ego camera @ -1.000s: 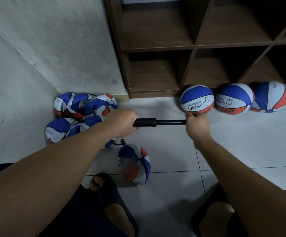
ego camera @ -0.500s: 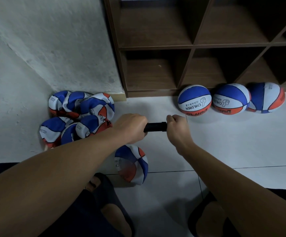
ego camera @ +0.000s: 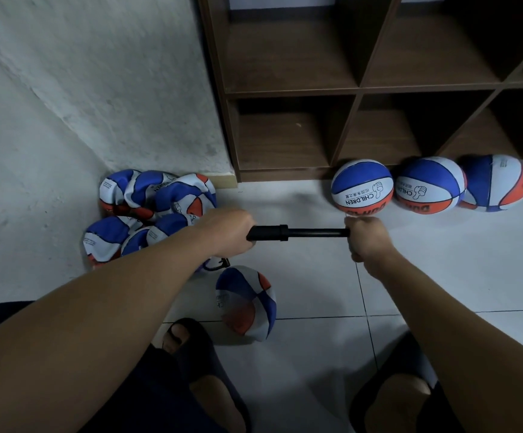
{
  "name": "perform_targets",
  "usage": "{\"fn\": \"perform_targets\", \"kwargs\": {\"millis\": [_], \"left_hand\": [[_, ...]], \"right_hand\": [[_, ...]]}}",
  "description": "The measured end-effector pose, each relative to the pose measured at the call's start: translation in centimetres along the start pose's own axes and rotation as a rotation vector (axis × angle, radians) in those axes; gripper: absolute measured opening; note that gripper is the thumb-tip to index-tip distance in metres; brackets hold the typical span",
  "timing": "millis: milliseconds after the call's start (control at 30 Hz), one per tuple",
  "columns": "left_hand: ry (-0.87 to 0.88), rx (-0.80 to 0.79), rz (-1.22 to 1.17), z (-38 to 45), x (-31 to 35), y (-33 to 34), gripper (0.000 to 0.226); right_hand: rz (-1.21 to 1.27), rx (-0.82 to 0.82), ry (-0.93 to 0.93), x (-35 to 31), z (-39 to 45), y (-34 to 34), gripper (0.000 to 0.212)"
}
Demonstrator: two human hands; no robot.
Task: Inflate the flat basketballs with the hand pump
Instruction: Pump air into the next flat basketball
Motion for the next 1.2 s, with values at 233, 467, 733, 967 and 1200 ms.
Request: {"fn": "perform_targets", "kwargs": {"millis": [233,467,733,967,1200], "left_hand": [[0.056,0.16,0.121,-0.4,2.8,-0.4,0.032],[0.092,0.182,0.086,-0.7,3.7,0.2,0.022],[0.066,0.184,0.03,-0.7,3.0,-0.7,0.025],[-0.001,0.165,0.044,-0.3,0.5,-0.4,0.026],[0.067,0.215,0.046,-0.3,2.8,-0.7,0.033]], "right_hand": [[-0.044,0.021,-0.078,-1.2,-2.4,3.8,0.027],[-0.033,-0.071,-0.135,-2.3,-4.1,6.6,0.034],[-0.043,-0.105,-0.15,-3.3,-2.6,4.6,0.025],[0.015,0.084,-0.094,-2.5,-0.1,-0.6,0.015],[-0.012,0.028,-0.225,-3.3,-3.3,4.7,0.028]]}}
Point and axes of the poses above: each hand's wrist, its own z-axis towards the middle knuckle, its own y-axis out of the palm, x = y × z, the point moved 4 cm from there along z, towards the middle knuckle, and after that the axes turned 11 degrees about -y, right-handed, at the moved point
